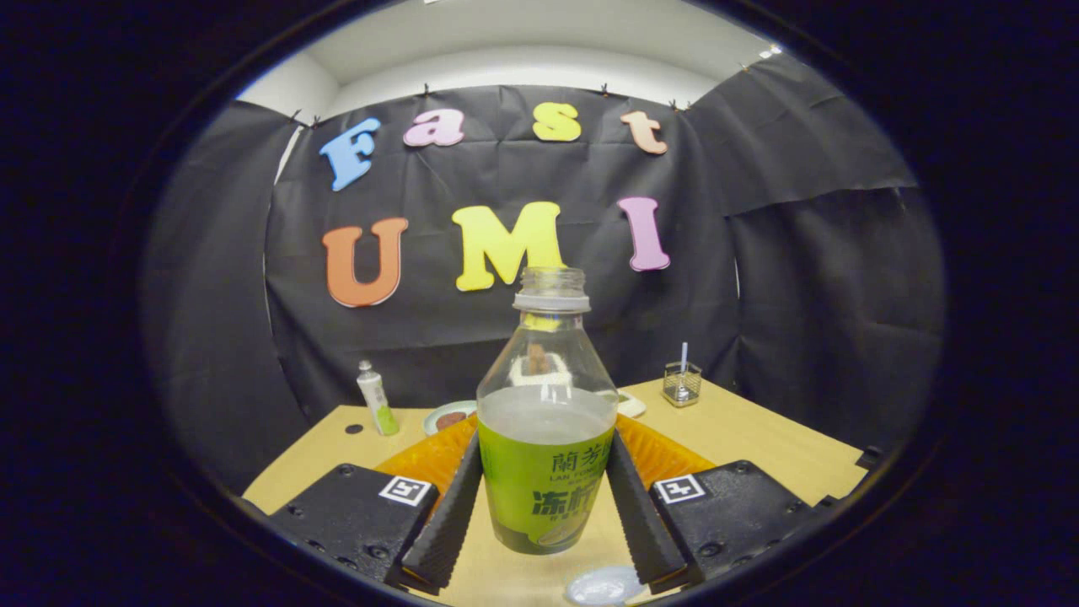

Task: Take the bottle from table, then pour the juice into the cup, finally place the bottle on the coaster

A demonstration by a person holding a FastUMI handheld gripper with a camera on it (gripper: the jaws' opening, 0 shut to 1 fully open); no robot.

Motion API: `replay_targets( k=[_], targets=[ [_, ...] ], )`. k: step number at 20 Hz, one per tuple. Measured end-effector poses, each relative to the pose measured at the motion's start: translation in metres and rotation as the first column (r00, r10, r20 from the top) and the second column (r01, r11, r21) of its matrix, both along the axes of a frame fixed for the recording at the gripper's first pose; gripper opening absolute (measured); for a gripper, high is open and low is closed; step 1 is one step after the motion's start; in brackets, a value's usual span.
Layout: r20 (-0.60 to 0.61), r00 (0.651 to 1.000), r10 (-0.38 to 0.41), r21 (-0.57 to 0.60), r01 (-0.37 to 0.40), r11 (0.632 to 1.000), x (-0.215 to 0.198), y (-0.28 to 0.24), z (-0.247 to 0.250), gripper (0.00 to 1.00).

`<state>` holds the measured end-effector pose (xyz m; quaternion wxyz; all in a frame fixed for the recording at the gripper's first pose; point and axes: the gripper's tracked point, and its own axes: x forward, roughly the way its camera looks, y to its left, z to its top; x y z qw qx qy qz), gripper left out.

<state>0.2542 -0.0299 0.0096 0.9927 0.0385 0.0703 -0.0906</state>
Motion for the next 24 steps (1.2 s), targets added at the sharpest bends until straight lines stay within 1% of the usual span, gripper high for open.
replay_targets(
  k=[2, 6, 9, 11, 14, 16, 18, 21, 22, 24],
  targets=[
    [-0.023, 1.0, 0.015, -0.032, -0.015, 0.999, 0.02, 0.006, -0.02, 0.82],
    [-0.038, 0.999, 0.014, -0.089, -0.017, 0.996, 0.057, 0.016, -0.047, 0.82],
    [-0.035, 0.999, -0.023, -0.138, 0.018, 0.99, 0.078, 0.018, -0.065, 0.82],
    [-0.052, 0.998, -0.032, -0.173, 0.023, 0.985, 0.09, 0.019, -0.081, 0.82],
    [-0.093, 0.996, -0.001, -0.179, -0.016, 0.984, 0.105, 0.023, -0.106, 0.83],
    [-0.09, 0.996, -0.002, -0.161, -0.012, 0.987, 0.111, 0.021, -0.112, 0.83],
    [-0.07, 0.997, -0.026, -0.158, 0.015, 0.987, 0.113, 0.014, -0.112, 0.83],
    [-0.049, 0.995, -0.091, -0.166, 0.082, 0.983, 0.113, -0.008, -0.114, 0.83],
    [-0.051, 0.994, -0.094, -0.157, 0.085, 0.984, 0.116, -0.009, -0.117, 0.83],
    [-0.055, 0.996, -0.072, -0.123, 0.065, 0.99, 0.12, -0.005, -0.123, 0.83]
  ],
)
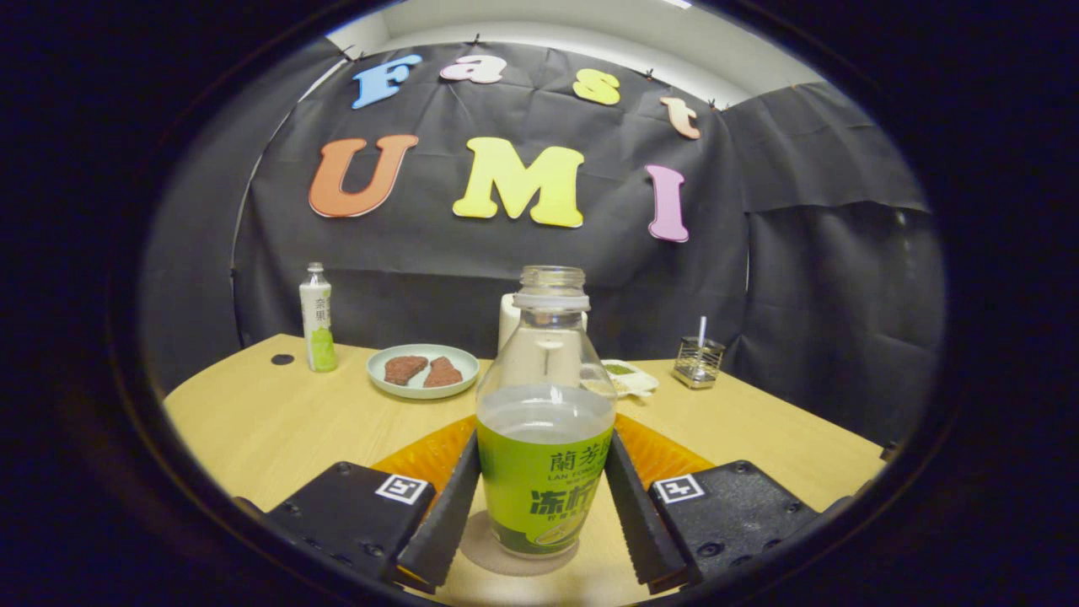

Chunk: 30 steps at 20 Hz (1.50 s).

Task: Take the bottle from table, then pour the juice into the cup, finally place the bottle on the coaster

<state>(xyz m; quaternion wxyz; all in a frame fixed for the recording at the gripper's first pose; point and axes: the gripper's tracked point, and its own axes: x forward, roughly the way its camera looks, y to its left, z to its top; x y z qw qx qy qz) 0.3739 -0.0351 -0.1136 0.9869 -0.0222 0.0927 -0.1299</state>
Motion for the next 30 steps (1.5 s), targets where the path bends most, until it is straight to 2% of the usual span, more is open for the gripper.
replay_targets(
  k=[2, 9, 10, 12, 14, 20, 30],
  targets=[
    [0.014, 1.0, 0.019, 0.031, -0.02, 0.999, 0.003, 0.006, -0.003, 0.83],
    [0.007, 1.0, 0.008, 0.001, -0.008, 1.0, -0.001, 0.003, -0.011, 0.85],
    [0.004, 1.0, 0.0, -0.006, 0.0, 1.0, -0.003, 0.002, -0.011, 0.87],
    [0.012, 1.0, -0.016, -0.016, 0.017, 1.0, -0.008, -0.001, -0.006, 0.97],
    [0.027, 1.0, -0.01, -0.003, 0.01, 1.0, -0.014, 0.001, 0.0, 1.0],
    [0.051, 0.998, 0.02, 0.046, -0.022, 0.999, -0.04, 0.008, 0.018, 1.0],
    [0.055, 0.998, 0.021, -0.041, -0.019, 0.999, -0.107, 0.01, 0.051, 1.0]
  ],
)
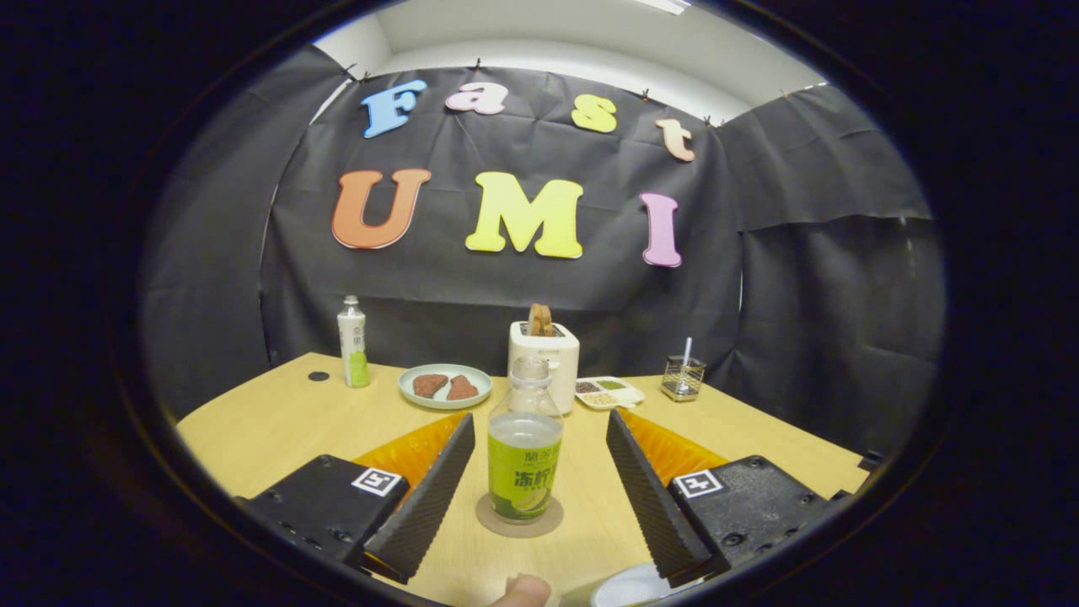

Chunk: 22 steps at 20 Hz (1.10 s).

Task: Take the bottle from table, then pour the juice into the cup, finally place the bottle on the coaster

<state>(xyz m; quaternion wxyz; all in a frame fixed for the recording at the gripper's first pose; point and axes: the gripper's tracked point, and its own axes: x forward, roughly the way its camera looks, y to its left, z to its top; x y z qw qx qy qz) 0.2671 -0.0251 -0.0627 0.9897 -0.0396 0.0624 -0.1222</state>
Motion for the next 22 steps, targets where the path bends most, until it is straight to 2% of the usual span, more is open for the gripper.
replay_targets(
  k=[4, 8, 13, 22],
  targets=[
    [0.039, 0.998, 0.038, 0.016, -0.039, 0.999, -0.024, 0.012, 0.022, 1.0],
    [0.033, 0.998, 0.053, -0.02, -0.052, 0.998, -0.048, 0.012, 0.044, 1.0],
    [0.014, 0.994, 0.108, -0.003, -0.108, 0.994, -0.077, 0.003, 0.061, 1.0],
    [0.083, 0.987, 0.137, 0.023, -0.139, 0.99, -0.156, -0.015, 0.096, 1.0]
  ],
)
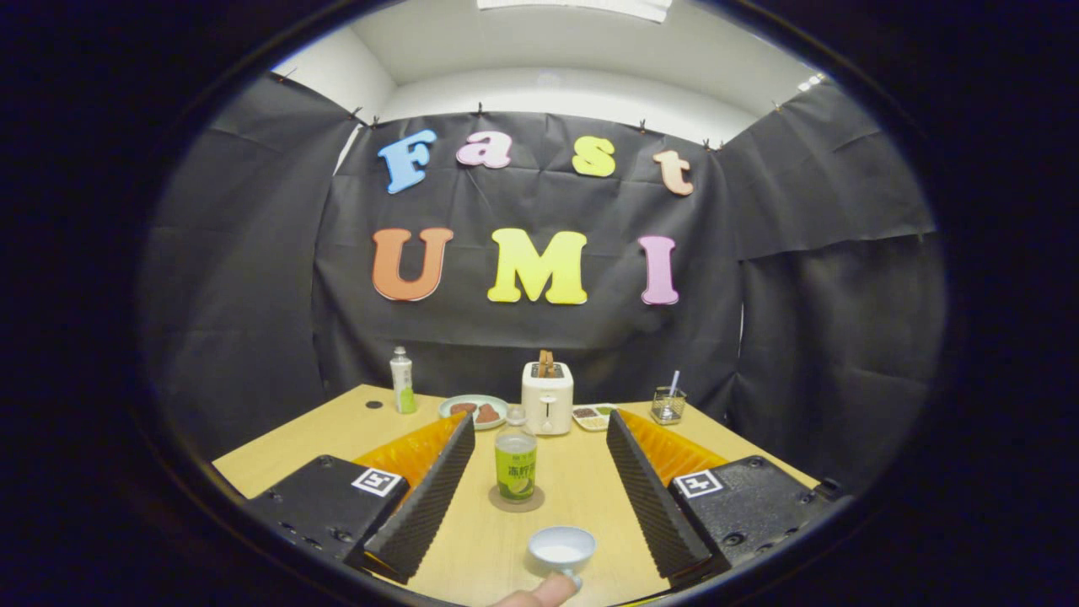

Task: Take the bottle from table, then pour the juice into the cup, finally place the bottle on the coaster

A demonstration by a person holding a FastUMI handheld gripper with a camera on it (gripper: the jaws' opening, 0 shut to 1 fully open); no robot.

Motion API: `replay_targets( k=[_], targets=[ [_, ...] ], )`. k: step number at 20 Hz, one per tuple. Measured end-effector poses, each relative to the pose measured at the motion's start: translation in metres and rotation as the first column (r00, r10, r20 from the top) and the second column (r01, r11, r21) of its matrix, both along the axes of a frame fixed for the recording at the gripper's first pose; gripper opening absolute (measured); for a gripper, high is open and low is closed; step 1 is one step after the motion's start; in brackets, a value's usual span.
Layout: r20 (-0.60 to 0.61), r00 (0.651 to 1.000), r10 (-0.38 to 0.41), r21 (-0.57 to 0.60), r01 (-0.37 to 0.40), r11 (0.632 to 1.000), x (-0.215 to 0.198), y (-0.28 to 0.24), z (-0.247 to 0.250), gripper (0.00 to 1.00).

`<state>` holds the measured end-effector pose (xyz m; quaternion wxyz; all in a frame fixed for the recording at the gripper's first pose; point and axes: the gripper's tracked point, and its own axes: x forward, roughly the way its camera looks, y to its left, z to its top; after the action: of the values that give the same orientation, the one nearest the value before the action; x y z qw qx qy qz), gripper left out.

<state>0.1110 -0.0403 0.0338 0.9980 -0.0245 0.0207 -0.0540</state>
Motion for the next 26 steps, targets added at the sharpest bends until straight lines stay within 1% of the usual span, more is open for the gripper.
replay_targets(
  k=[3, 5, 9, 13, 15, 18, 26],
  targets=[
    [0.018, 1.0, -0.017, -0.015, 0.018, 1.0, -0.034, -0.006, 0.003, 1.0],
    [0.004, 1.0, -0.019, -0.023, 0.019, 1.0, -0.054, -0.004, -0.001, 1.0],
    [-0.029, 1.0, 0.008, -0.021, -0.009, 1.0, -0.081, -0.001, -0.006, 1.0],
    [0.0, 1.0, 0.02, -0.049, -0.02, 0.999, -0.111, -0.005, 0.006, 1.0],
    [0.01, 1.0, 0.029, -0.024, -0.029, 0.999, -0.124, -0.007, 0.007, 1.0],
    [0.031, 0.999, 0.032, 0.015, -0.033, 0.999, -0.14, -0.012, 0.011, 1.0],
    [0.067, 0.997, 0.025, -0.002, -0.024, 1.0, -0.164, -0.027, 0.014, 1.0]
  ],
)
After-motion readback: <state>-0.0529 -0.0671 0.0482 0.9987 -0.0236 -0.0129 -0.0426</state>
